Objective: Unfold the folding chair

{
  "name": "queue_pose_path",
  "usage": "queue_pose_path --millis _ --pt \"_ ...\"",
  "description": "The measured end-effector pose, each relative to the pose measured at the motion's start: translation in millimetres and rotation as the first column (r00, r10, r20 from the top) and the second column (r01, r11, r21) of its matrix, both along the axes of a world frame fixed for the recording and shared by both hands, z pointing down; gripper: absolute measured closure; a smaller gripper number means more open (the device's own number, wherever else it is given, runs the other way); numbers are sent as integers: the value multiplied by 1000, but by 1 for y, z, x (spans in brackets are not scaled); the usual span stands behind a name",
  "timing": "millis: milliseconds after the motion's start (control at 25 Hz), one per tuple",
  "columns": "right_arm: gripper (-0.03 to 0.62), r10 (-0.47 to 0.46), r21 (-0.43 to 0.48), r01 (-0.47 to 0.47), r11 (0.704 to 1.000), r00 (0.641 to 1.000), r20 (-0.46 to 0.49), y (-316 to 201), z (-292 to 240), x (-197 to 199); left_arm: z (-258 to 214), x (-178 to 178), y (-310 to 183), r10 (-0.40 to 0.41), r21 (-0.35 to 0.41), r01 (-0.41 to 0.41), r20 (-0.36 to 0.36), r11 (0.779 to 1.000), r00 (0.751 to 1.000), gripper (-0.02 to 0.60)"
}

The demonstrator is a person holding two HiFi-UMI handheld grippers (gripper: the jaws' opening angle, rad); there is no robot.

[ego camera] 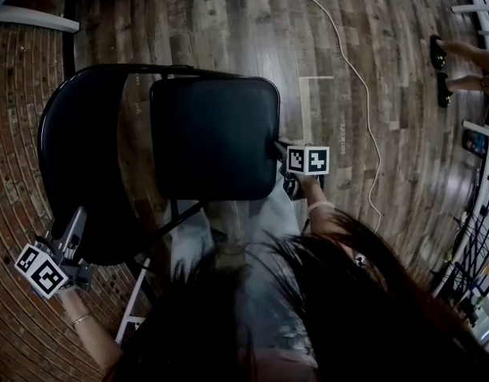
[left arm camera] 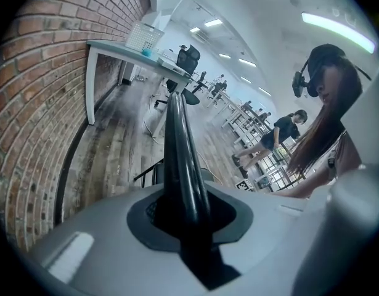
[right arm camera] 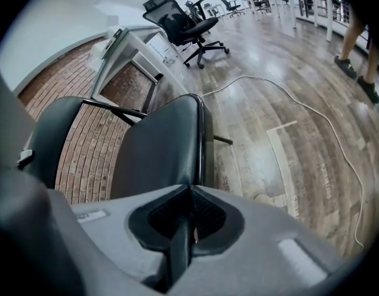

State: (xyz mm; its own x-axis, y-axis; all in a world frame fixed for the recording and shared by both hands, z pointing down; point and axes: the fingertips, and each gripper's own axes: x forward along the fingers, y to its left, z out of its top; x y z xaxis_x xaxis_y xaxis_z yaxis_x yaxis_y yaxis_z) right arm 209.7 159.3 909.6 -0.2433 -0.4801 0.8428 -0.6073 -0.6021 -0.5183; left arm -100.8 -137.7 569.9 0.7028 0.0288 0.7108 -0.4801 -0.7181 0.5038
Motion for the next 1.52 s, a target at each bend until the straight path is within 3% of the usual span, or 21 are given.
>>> queue_pose_path --millis 280,440,760,960,1160,1320,1520 --pt "595 16 6 -15 1000 996 -85 -2 -14 -2 -1 -4 1 -12 11 12 -4 1000 1000 505" --pt "595 55 67 -51 996 997 -55 -8 -37 -6 -6 -14 2 -23 -5 23 4 1000 1000 462" --pt "595 3 78 2 997 998 -63 1 -83 -27 -24 -43 10 -113 5 112 15 994 994 434" --pt "595 -29 138 38 990 997 -69 -9 -126 -32 -43 -69 22 -217 35 216 8 976 976 464" --pt "595 -76 171 96 981 990 -116 -22 -167 -27 -50 -86 46 -259 38 258 8 965 966 485" --pt "595 -91 204 115 972 988 -125 -36 -197 -22 -65 -81 57 -308 52 309 -28 950 951 485" --pt "595 -129 230 169 958 975 -180 -50 -237 -17 -86 -69 66 -356 125 360 -57 924 933 528"
